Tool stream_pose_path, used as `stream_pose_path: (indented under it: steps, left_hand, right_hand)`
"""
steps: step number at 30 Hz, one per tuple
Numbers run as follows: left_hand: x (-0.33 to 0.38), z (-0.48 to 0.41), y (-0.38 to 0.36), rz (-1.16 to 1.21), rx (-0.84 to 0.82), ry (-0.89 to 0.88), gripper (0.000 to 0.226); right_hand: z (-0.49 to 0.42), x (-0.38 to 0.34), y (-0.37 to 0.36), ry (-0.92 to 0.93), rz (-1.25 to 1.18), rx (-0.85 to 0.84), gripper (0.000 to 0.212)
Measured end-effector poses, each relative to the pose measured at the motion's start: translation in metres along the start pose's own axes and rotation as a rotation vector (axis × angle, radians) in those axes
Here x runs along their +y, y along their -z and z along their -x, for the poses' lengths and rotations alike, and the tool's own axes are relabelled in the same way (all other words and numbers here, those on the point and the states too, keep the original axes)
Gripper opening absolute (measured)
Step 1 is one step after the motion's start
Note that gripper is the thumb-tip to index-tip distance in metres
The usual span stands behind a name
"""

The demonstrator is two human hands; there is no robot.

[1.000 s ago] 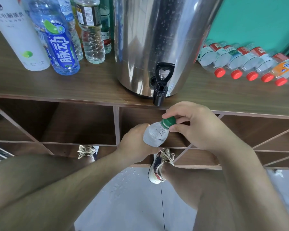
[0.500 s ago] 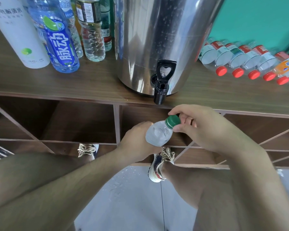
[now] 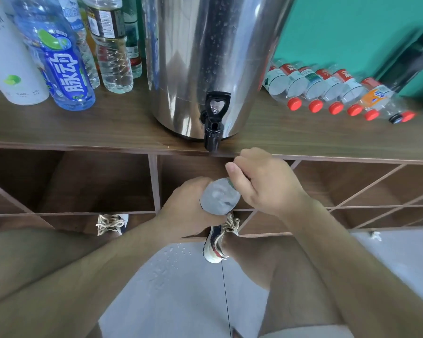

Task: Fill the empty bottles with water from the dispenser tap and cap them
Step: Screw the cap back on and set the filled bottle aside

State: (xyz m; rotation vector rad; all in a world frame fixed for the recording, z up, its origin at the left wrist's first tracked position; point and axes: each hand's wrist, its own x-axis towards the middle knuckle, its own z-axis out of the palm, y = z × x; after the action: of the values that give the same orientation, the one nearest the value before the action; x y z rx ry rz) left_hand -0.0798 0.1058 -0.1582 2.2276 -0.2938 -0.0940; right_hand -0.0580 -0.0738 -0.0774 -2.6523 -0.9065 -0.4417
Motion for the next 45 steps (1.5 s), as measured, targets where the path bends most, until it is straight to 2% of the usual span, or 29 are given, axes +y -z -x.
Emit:
stream_pose_path:
  steps: [2, 3, 4, 6, 7, 8, 12, 14, 18, 21, 26, 30, 35, 38, 40, 43, 45]
  left_hand:
    - [0.007, 0.007, 0.000, 0.014, -0.003, -0.049, 0.037]
    - [0.009, 0.011, -0.001, 0.030, 0.017, -0.056, 0.035]
    - [0.010, 0.016, -0.002, 0.052, 0.043, -0.050, 0.037]
    - [0.013, 0.027, -0.006, 0.061, 0.119, -0.046, 0.041]
    - [0.017, 0.033, -0.005, 0.052, 0.153, -0.061, 0.041]
    - [0.022, 0.038, -0.004, 0.048, 0.170, -0.073, 0.041]
    - [0.052, 0.059, 0.021, 0.083, 0.112, -0.131, 0.042]
    - [0.064, 0.070, 0.034, 0.108, 0.134, -0.133, 0.045]
    - [0.081, 0.087, 0.057, 0.076, 0.329, -0.109, 0.053]
    - [0.081, 0.090, 0.080, 0.141, 0.470, -0.123, 0.046]
    - [0.081, 0.082, 0.134, 0.069, 0.624, -0.123, 0.050]
    - [0.070, 0.060, 0.177, 0.093, 0.669, -0.075, 0.053]
    - [0.048, 0.036, 0.205, 0.261, 0.662, 0.043, 0.073]
    - [0.025, 0.028, 0.200, 0.283, 0.662, 0.065, 0.074]
    - [0.012, 0.022, 0.195, 0.261, 0.686, 0.089, 0.077]
    - [0.003, 0.016, 0.187, 0.139, 0.738, 0.109, 0.085]
    - [-0.001, 0.016, 0.179, 0.038, 0.757, 0.066, 0.084]
  right_hand:
    - [0.005, 0.000, 0.011, 0.035, 0.093, 0.042, 0.050]
    - [0.006, -0.005, 0.017, -0.009, 0.129, 0.051, 0.053]
    - [0.007, -0.013, 0.022, -0.098, 0.169, 0.042, 0.055]
    - [0.009, -0.028, 0.031, -0.369, 0.211, -0.121, 0.059]
    - [0.012, -0.030, 0.035, -0.424, 0.221, -0.180, 0.059]
    - [0.014, -0.033, 0.042, -0.395, 0.223, -0.190, 0.059]
    - [0.018, -0.037, 0.078, 0.097, 0.186, 0.059, 0.042]
    - [0.009, -0.045, 0.095, 0.186, 0.163, 0.052, 0.040]
    - [-0.019, -0.091, 0.116, 0.049, 0.225, 0.088, 0.052]
    - [-0.043, -0.127, 0.131, 0.022, 0.277, 0.086, 0.053]
    - [-0.093, -0.156, 0.149, -0.019, 0.213, -0.013, 0.053]
    - [-0.138, -0.178, 0.151, 0.054, 0.033, -0.091, 0.045]
    - [-0.205, -0.190, 0.130, 0.069, 0.151, -0.114, 0.039]
    - [-0.230, -0.182, 0.104, 0.022, 0.118, -0.188, 0.032]
    - [-0.239, -0.177, 0.089, -0.013, 0.063, -0.190, 0.031]
    - [-0.249, -0.171, 0.074, -0.074, -0.076, -0.103, 0.032]
    - [-0.252, -0.168, 0.066, -0.075, -0.166, -0.059, 0.037]
